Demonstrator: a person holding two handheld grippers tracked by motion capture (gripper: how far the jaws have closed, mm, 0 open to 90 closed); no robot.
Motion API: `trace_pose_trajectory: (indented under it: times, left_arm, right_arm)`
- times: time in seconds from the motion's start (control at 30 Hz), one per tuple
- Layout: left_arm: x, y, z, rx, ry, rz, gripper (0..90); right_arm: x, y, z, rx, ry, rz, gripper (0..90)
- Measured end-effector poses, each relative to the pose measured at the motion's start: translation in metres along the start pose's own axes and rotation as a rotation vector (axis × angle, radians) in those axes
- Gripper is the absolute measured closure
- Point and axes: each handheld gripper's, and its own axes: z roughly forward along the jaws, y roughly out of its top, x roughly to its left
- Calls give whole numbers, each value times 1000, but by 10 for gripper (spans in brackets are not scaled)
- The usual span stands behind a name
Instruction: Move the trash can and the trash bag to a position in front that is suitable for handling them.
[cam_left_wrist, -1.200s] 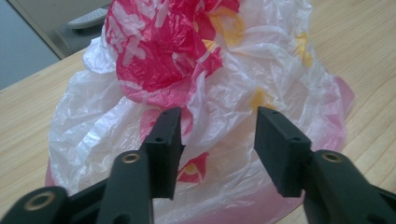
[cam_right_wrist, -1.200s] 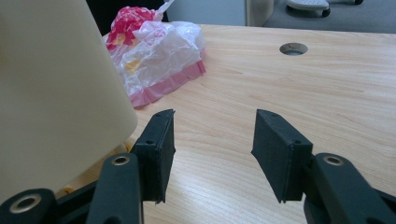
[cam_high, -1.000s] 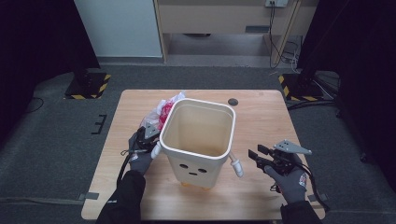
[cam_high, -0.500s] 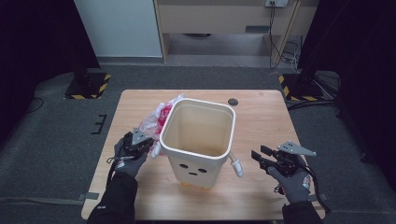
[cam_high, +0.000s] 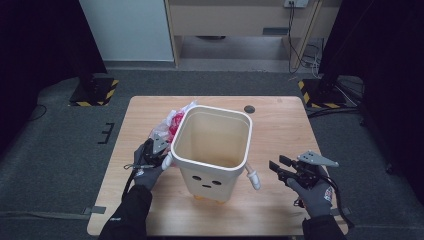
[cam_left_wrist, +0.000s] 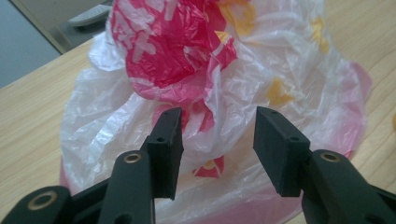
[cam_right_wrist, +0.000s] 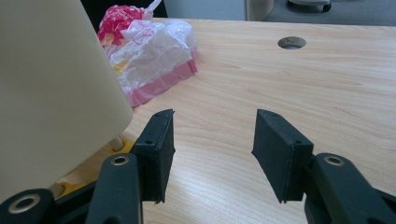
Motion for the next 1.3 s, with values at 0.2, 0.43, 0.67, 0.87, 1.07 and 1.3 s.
trace_pose_trajectory:
  times: [0.2,0.43,0.67,0.87,1.07,1.3]
  left_arm:
    - [1,-3,8,53,8,1,574]
    - [-1,-4,4,90,-25,-10,819]
    - [-3,-4,-4,128,-18,-1,897]
    - [3,-10,-36,121,-14,-51,897]
    - [2,-32,-86,141,16,-88,897]
    - [-12,-51,-134,183,54,-122,883]
  right_arm:
    - [0,-1,2,10,1,-7,483]
    - [0,-1,2,8,2,-6,485]
    - [0,-1,0,3,1,-5,485]
    - [0,-1,-1,-2,-1,-1,485]
    - [2,-2,-2,-5,-2,-5,485]
    - [3,-2,-3,-14,-5,-1,485]
